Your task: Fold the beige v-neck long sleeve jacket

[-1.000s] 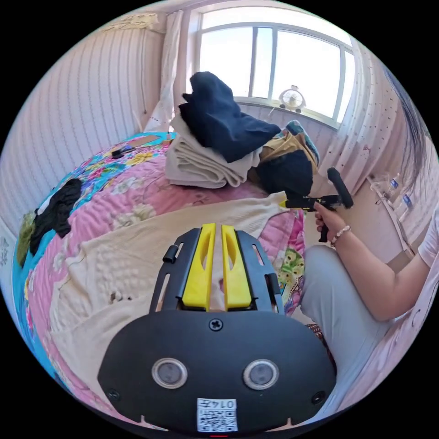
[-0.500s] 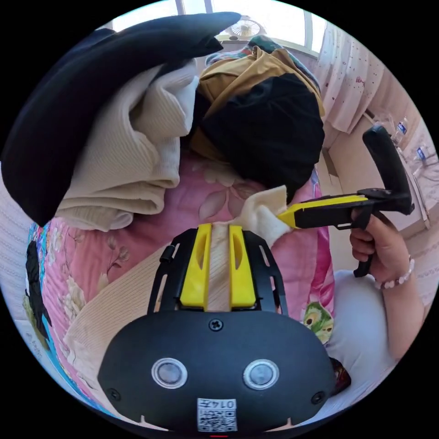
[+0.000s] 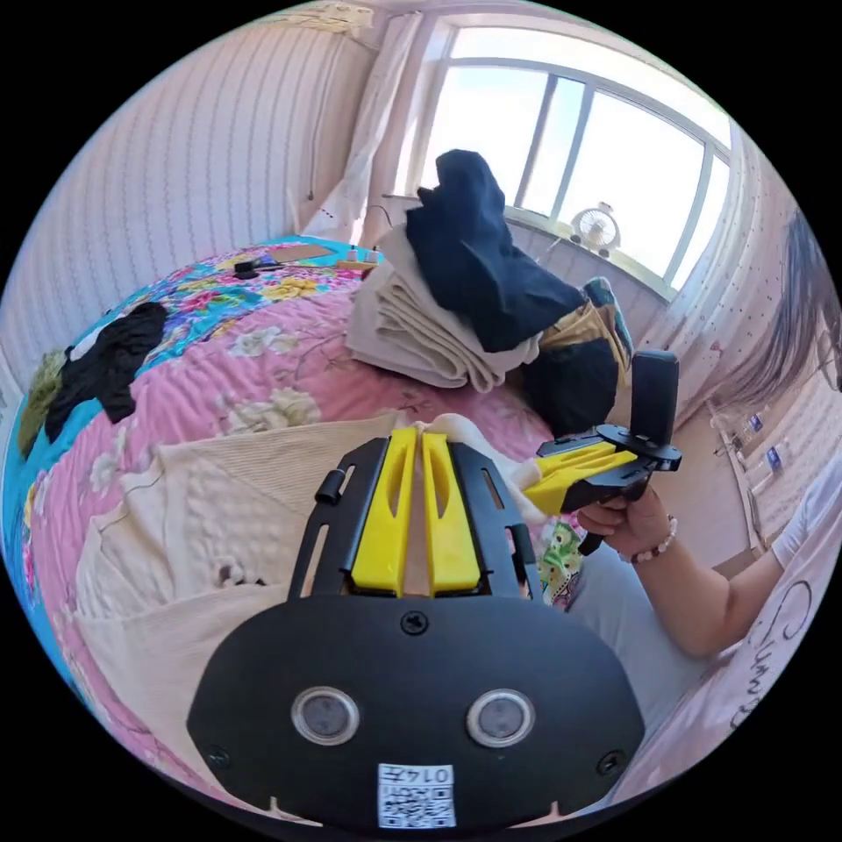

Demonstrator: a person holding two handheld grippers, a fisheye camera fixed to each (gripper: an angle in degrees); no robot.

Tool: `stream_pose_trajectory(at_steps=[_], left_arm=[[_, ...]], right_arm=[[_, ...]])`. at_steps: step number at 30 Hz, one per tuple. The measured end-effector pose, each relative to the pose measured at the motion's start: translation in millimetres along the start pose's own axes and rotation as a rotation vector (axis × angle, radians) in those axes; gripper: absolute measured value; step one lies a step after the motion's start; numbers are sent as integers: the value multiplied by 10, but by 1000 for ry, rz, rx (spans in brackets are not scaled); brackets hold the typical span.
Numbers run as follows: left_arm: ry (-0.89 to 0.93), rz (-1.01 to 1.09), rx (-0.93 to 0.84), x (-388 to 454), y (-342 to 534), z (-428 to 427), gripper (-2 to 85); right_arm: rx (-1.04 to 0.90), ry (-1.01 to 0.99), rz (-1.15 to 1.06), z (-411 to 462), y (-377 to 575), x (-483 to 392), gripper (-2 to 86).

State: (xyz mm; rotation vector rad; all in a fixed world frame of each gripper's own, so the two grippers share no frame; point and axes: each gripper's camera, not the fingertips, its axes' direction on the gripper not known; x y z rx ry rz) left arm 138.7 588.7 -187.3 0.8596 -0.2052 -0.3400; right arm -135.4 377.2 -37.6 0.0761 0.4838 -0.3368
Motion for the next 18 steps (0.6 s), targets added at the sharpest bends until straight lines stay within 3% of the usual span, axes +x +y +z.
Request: stream_pose_trajectory(at_steps=[4, 9, 14, 18], left_arm=[[-133, -98, 54, -687, 433, -799, -10], [-471, -306, 31, -1755, 1363, -1675, -10], [-381, -574, 22, -2468, 2336, -2208, -8], [-405, -538, 5, -2504, 2742, -2396, 1]], right_arm=[[-94, -175, -107, 1149, -672, -483, 7], [-316, -114, -189, 2681, -1314, -1155, 21], [-617, -171, -315, 3913, -1368, -1729, 55], [-688, -149, -369, 4037, -1280, -1853, 62]])
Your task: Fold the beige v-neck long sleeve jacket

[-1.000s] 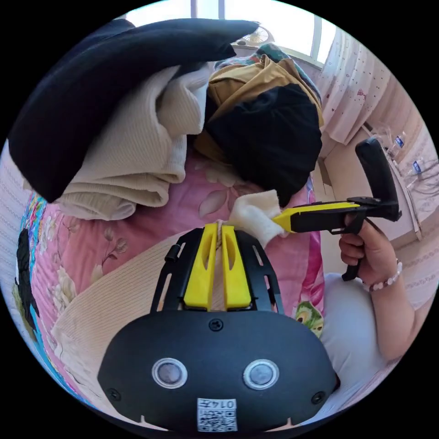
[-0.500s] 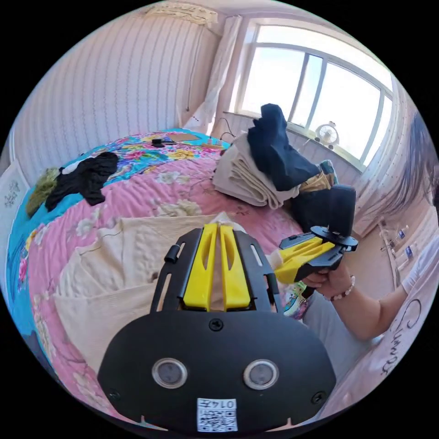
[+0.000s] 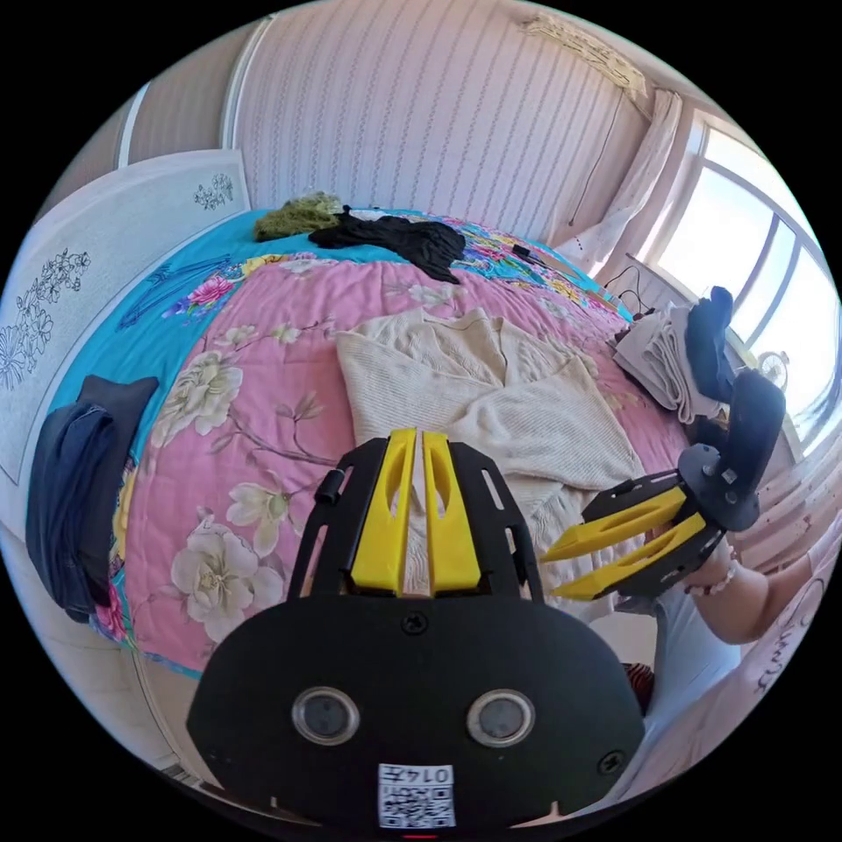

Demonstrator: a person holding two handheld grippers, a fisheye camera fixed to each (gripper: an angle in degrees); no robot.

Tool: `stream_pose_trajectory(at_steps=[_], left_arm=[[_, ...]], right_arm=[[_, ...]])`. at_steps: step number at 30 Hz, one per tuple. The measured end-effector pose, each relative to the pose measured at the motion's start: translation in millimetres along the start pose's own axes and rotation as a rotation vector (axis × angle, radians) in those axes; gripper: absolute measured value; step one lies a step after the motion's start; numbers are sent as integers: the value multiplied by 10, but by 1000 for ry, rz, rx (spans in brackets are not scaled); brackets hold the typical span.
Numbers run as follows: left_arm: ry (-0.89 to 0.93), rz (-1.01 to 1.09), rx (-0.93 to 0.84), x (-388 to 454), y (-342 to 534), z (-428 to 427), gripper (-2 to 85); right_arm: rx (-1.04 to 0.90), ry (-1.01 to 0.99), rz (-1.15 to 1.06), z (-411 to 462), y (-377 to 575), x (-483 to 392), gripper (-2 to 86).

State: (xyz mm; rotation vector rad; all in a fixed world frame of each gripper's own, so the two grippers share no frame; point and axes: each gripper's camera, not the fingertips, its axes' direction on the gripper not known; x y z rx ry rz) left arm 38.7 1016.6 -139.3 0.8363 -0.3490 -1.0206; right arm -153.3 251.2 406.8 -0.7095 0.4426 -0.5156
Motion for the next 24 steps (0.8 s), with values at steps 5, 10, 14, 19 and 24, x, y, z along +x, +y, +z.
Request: stream_pose_trajectory(at_steps=[5, 10, 14, 19, 24], left_arm=[[91, -18, -3, -223, 79, 16, 49], [-82, 26, -55, -300, 13, 273, 71], [-83, 20, -160, -584, -51, 459, 30], [-6, 39, -95, -869, -122, 10, -2], [-66, -10, -103, -1387, -84, -167, 4]], right_arm=[[6, 34, 157, -418, 220, 369, 64], [20, 146, 321, -909, 307, 826, 70], [-19, 356, 348, -1133, 161, 1013, 84], [-170, 352, 422, -999, 88, 1238, 121], [-148, 356, 392, -1123, -21, 1199, 119]])
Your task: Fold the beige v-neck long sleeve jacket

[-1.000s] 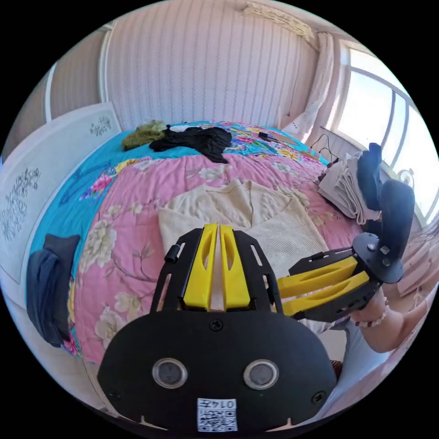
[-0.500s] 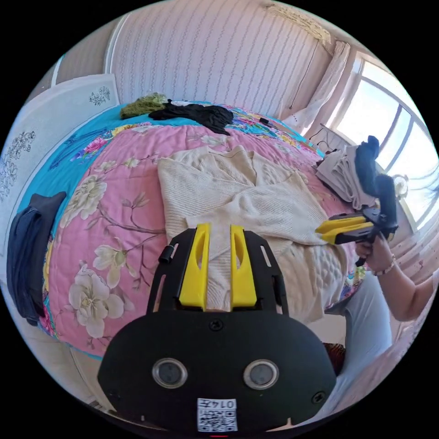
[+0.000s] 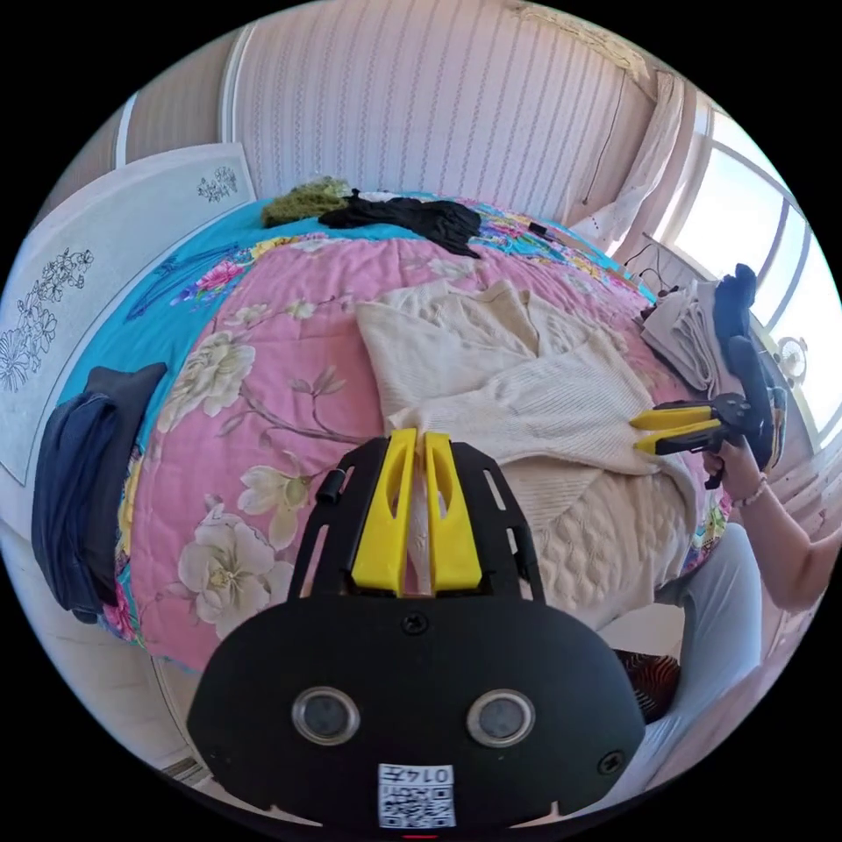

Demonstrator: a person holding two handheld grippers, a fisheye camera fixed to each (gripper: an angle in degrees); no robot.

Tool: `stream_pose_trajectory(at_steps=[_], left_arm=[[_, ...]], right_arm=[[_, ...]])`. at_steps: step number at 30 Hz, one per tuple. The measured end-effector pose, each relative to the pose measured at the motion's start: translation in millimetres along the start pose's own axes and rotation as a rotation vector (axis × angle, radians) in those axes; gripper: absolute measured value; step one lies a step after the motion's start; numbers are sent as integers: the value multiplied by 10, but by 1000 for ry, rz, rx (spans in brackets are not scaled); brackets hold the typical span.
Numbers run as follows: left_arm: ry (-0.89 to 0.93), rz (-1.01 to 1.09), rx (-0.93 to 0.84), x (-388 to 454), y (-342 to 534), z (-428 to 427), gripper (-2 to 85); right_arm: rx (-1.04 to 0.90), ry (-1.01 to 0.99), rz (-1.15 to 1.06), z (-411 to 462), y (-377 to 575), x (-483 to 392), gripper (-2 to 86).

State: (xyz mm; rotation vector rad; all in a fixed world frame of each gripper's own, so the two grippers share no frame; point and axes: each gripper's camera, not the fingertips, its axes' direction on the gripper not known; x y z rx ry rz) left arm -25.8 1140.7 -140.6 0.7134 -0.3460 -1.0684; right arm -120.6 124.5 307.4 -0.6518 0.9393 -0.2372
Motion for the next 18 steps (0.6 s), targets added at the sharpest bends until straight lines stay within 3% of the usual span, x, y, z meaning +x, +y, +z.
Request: stream_pose_trajectory(at_steps=[5, 8, 14, 18], left_arm=[[78, -69, -33, -401, -16, -30, 37], [4, -52, 82, -650, -181, -303, 40], [147, -124, 124, -1168, -947, -41, 55], [352, -261, -47, -1436, -1378, 506, 64]], right_arm=[[40, -105, 26, -270, -111, 324, 121], [112, -1, 88, -556, -196, 707, 131], [115, 84, 308, -597, -550, 1641, 149], [88, -124, 456, -368, -599, 2108, 117]])
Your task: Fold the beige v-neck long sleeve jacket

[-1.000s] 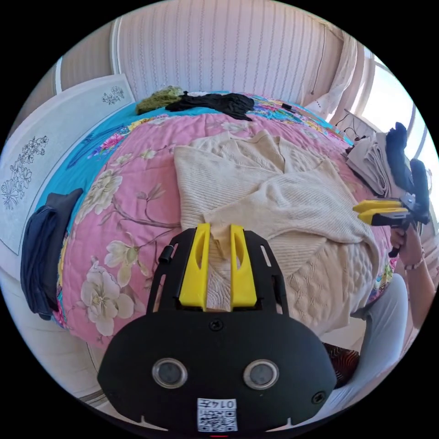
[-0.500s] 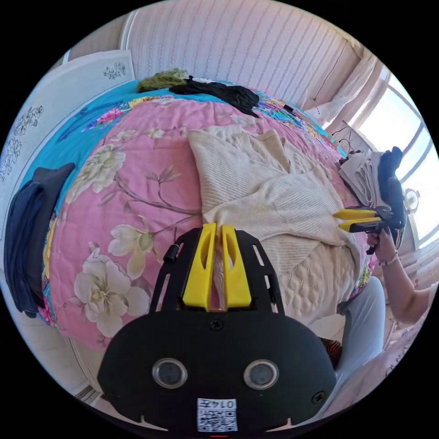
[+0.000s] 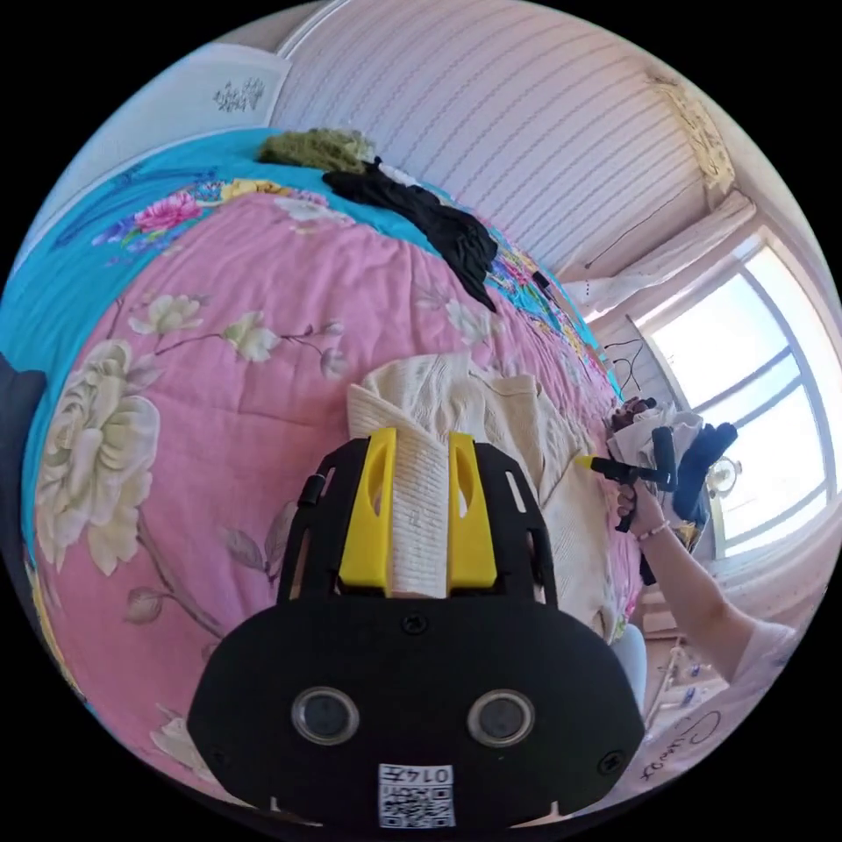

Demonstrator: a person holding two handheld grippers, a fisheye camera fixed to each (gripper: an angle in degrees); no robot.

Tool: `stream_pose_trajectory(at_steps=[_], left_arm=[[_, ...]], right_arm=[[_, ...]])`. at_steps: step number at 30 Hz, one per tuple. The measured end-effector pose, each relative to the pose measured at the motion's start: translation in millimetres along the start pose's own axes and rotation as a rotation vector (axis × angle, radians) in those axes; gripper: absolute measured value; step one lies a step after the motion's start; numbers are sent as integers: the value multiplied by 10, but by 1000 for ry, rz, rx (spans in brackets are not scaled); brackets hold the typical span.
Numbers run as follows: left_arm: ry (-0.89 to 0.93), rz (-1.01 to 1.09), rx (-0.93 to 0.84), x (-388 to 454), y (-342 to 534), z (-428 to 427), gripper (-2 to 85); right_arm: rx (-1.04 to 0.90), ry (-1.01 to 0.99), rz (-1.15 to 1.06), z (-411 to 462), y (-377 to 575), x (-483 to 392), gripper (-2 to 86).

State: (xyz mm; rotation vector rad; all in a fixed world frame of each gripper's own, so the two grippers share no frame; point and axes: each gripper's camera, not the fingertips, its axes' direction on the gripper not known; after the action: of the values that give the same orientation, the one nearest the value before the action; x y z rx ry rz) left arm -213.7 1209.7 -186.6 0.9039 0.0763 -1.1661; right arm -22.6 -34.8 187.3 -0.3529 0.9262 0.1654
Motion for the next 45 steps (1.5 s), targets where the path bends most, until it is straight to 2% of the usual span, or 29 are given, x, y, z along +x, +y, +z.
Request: stream_pose_trajectory(at_steps=[2, 3, 7, 10, 15, 17, 19, 21, 23, 25, 28, 32, 35, 37, 39, 41, 45], left_arm=[[6, -53, -77, -128, -94, 132, 29], [37, -72, -73, -185, -113, 115, 4], [96, -33, 62, -152, -63, -272, -8], [108, 101, 146, 53, 87, -758, -9], [163, 344, 202, 345, 975, -1672, -10], [161, 376, 161, 322, 1423, -1848, -10], [125, 367, 96, 236, 1882, -1890, -10], [-29, 281, 36, 42, 2435, -1842, -10], [-67, 204, -21, -79, 2742, -1803, -9], [-54, 152, -47, -107, 2958, -1805, -8], [-86, 160, -25, 110, 3100, -1868, -2], [-165, 347, 46, 839, 2946, -1741, 56], [-280, 462, 4, 1256, 2767, -1312, 78], [-292, 505, -72, 1394, 2685, -990, 83], [-387, 561, -158, 1471, 2682, -611, 70], [-372, 569, -139, 1498, 2674, -641, 38], [-222, 505, -99, 1426, 2626, -1145, 12]], right_arm=[[-43, -89, 1, 83, -40, 91, 49], [-47, -103, -8, 84, -40, 99, 46], [24, -129, -67, -195, -26, 83, 30], [120, -149, -141, -586, 57, -21, 27], [233, -222, -380, -1222, 641, -367, 28], [207, -176, -528, -1389, 1201, -566, 30], [131, -110, -580, -1355, 1643, -641, 35], [24, -33, -572, -1198, 2039, -642, 41], [-159, 69, -500, -931, 2444, -573, 48], [-236, 105, -458, -858, 2674, -550, 52], [-198, 99, -389, -1003, 2851, -571, 64], [-31, 75, -350, -1246, 2688, -800, 92], [93, 105, -335, -1247, 2423, -992, 120], [111, 122, -308, -1133, 2239, -1043, 136], [72, 93, -254, -945, 2071, -1034, 134], [-49, -6, -207, -693, 1940, -1028, 98], [46, 54, -309, -947, 2076, -1353, 35]])
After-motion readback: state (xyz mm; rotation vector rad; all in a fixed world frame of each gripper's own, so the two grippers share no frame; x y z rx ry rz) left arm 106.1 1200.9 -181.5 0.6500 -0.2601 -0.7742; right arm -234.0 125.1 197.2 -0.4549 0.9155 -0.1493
